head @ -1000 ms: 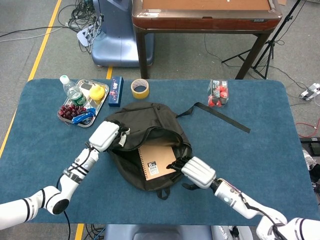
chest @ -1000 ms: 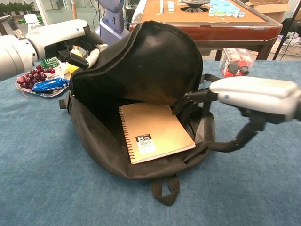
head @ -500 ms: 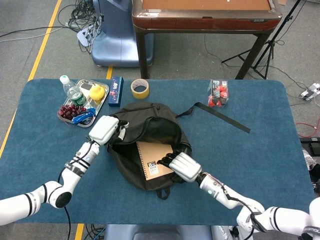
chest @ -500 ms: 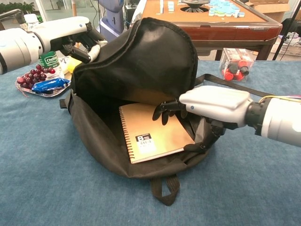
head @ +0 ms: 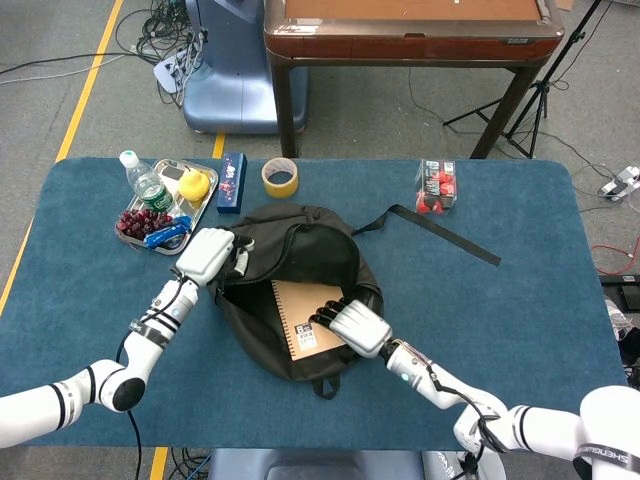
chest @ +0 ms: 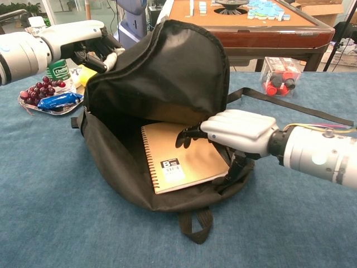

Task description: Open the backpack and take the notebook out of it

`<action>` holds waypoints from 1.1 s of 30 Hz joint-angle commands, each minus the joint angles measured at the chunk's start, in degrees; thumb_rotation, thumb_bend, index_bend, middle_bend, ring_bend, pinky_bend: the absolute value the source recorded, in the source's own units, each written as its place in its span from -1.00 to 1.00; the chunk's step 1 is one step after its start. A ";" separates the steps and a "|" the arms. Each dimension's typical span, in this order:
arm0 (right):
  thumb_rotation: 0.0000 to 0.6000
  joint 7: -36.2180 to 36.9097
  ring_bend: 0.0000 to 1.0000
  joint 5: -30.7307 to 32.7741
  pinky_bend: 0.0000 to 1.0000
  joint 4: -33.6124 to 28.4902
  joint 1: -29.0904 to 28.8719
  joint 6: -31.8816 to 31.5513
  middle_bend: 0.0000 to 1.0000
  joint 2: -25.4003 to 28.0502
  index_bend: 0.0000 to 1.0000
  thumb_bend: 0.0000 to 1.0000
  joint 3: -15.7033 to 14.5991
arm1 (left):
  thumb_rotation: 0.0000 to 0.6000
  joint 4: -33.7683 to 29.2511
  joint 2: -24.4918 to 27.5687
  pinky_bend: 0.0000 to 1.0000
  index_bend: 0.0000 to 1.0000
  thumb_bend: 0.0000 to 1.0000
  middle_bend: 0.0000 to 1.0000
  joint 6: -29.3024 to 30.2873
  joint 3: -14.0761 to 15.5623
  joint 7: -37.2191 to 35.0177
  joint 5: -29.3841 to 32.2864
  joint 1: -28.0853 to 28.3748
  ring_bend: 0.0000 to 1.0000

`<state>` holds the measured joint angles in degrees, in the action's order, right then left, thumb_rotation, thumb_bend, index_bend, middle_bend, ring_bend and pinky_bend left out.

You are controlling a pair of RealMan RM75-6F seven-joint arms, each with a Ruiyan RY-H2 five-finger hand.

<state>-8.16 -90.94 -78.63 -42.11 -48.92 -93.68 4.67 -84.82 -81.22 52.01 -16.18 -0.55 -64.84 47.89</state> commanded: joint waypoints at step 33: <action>1.00 -0.14 -0.68 -3.93 -0.40 17.87 -3.90 -6.17 -0.55 -12.93 -0.53 -0.50 -2.96 | 1.00 1.06 0.87 -0.35 0.38 0.12 0.45 -2.27 -0.31 1.23 5.28 0.45 0.18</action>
<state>-8.93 -94.42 -61.53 -45.80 -54.46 -106.02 1.87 -83.78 -80.37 49.75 -16.48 0.65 -59.57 48.32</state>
